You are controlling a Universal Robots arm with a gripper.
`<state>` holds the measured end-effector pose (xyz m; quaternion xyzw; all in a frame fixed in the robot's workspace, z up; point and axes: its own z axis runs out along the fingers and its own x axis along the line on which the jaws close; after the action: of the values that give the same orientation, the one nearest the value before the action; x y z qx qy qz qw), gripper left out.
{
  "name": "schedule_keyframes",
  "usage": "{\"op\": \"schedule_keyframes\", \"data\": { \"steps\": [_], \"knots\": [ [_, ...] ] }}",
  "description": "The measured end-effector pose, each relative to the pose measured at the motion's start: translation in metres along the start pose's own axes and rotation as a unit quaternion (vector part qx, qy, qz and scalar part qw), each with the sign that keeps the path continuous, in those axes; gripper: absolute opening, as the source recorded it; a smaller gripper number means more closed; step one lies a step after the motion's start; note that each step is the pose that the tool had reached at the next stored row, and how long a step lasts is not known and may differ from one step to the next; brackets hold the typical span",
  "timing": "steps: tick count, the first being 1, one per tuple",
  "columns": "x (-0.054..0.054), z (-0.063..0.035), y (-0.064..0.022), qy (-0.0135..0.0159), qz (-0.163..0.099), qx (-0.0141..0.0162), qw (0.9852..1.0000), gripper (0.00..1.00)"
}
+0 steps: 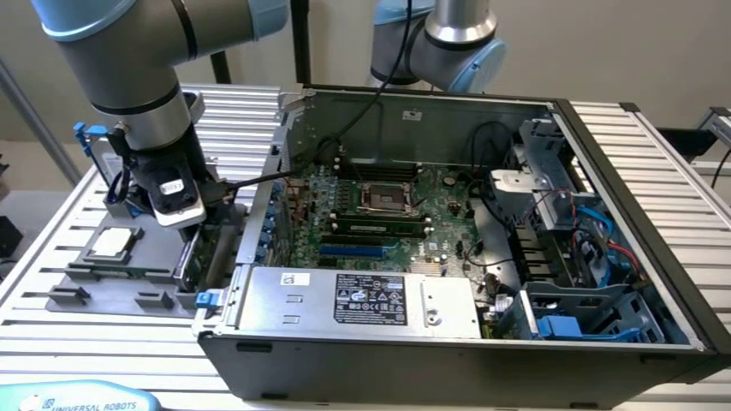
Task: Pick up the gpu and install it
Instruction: 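Pick up the gpu and move the gpu toward the slot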
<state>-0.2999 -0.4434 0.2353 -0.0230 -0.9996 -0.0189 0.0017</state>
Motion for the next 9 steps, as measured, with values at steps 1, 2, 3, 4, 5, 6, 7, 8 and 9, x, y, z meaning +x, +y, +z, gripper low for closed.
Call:
{"op": "schedule_keyframes", "data": {
  "steps": [1, 2, 3, 4, 5, 6, 7, 8, 9],
  "knots": [
    [0.0, 0.0, 0.0, 0.0, 0.0, 0.0, 1.0, 0.27],
    [0.0, 0.0, 0.0, 0.0, -0.001, 0.0, 1.0, 0.27],
    [0.0, 0.0, 0.0, 0.0, -0.001, 0.0, 1.0, 0.27],
    [0.0, 0.0, 0.0, -0.0001, -0.001, 0.0, 1.0, 0.27],
    [0.0, 0.0, 0.0, 0.0, -0.001, 0.0, 1.0, 0.27],
    [0.0, 0.0, 0.0, 0.0, -0.001, 0.0, 1.0, 0.27],
    [0.0, 0.0, 0.0, -0.0001, -0.001, 0.0, 1.0, 0.27],
    [0.0, 0.0, 0.0, -0.0001, -0.001, 0.0, 1.0, 0.27],
    [0.0, 0.0, 0.0, 0.0, -0.001, 0.0, 1.0, 0.27]
  ]
}}
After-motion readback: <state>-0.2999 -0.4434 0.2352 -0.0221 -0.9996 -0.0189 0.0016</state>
